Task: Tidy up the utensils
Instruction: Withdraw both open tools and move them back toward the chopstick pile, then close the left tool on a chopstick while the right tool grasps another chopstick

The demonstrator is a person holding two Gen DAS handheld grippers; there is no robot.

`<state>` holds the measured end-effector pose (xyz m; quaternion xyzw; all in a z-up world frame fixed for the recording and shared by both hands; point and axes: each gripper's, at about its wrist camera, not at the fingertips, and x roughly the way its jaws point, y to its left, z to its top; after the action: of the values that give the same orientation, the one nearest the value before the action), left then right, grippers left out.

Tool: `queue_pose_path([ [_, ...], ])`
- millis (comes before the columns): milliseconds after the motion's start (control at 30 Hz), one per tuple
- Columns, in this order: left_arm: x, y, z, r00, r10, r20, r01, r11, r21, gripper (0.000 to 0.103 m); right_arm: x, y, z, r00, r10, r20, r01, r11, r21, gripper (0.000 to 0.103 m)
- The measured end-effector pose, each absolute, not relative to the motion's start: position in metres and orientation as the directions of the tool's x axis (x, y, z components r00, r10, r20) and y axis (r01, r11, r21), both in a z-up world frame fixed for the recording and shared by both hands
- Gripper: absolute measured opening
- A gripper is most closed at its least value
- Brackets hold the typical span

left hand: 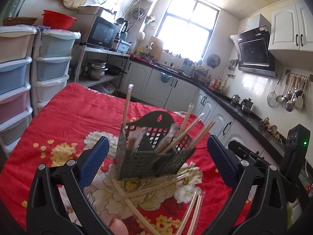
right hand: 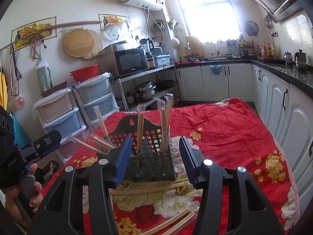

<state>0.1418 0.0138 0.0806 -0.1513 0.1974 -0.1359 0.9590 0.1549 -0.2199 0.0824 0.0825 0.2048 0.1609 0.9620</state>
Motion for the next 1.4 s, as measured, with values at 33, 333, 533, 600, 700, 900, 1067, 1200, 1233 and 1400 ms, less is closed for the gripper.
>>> queue_pose_path([
  [33,0.141,0.015,0.077,0.883,-0.318,-0.345,0.195,0.918,-0.346,0.092,0.154,-0.219,0.080,0.861,0.345,-0.374,-0.277,0.934,0.224,0.049],
  [333,0.141,0.019,0.050,0.857,-0.314,-0.408,0.171,0.921,-0.350,0.092,0.148,-0.217,0.063,0.838,0.349,-0.420,-0.275,0.934,0.228,0.049],
  [533,0.142,0.021,0.037,0.842,-0.309,-0.441,0.158,0.925,-0.347,0.092,0.147,-0.215,0.054,0.826,0.349,-0.443,-0.273,0.935,0.228,0.050],
  [600,0.142,0.021,0.033,0.838,-0.311,-0.449,0.156,0.925,-0.348,0.092,0.146,-0.215,0.051,0.820,0.350,-0.452,-0.272,0.934,0.230,0.051],
  [700,0.142,0.021,0.028,0.829,-0.312,-0.464,0.153,0.925,-0.348,0.092,0.146,-0.217,0.046,0.813,0.351,-0.465,-0.269,0.934,0.234,0.051],
  [900,0.143,0.020,0.015,0.805,-0.324,-0.497,0.152,0.923,-0.355,0.092,0.145,-0.218,0.038,0.795,0.351,-0.495,-0.263,0.935,0.240,0.051],
  [1067,0.146,0.023,0.004,0.781,-0.334,-0.527,0.140,0.917,-0.373,0.092,0.144,-0.217,0.028,0.767,0.354,-0.535,-0.263,0.934,0.242,0.051],
  [1200,0.148,0.024,-0.004,0.765,-0.337,-0.549,0.132,0.916,-0.379,0.092,0.145,-0.215,0.017,0.737,0.354,-0.576,-0.258,0.935,0.245,0.051],
  [1233,0.149,0.024,-0.005,0.762,-0.337,-0.552,0.130,0.916,-0.380,0.092,0.146,-0.214,0.014,0.729,0.353,-0.587,-0.255,0.935,0.247,0.051],
  [1400,0.153,0.026,-0.013,0.746,-0.338,-0.575,0.118,0.915,-0.385,0.092,0.151,-0.213,-0.002,0.681,0.338,-0.649,-0.225,0.941,0.253,0.051],
])
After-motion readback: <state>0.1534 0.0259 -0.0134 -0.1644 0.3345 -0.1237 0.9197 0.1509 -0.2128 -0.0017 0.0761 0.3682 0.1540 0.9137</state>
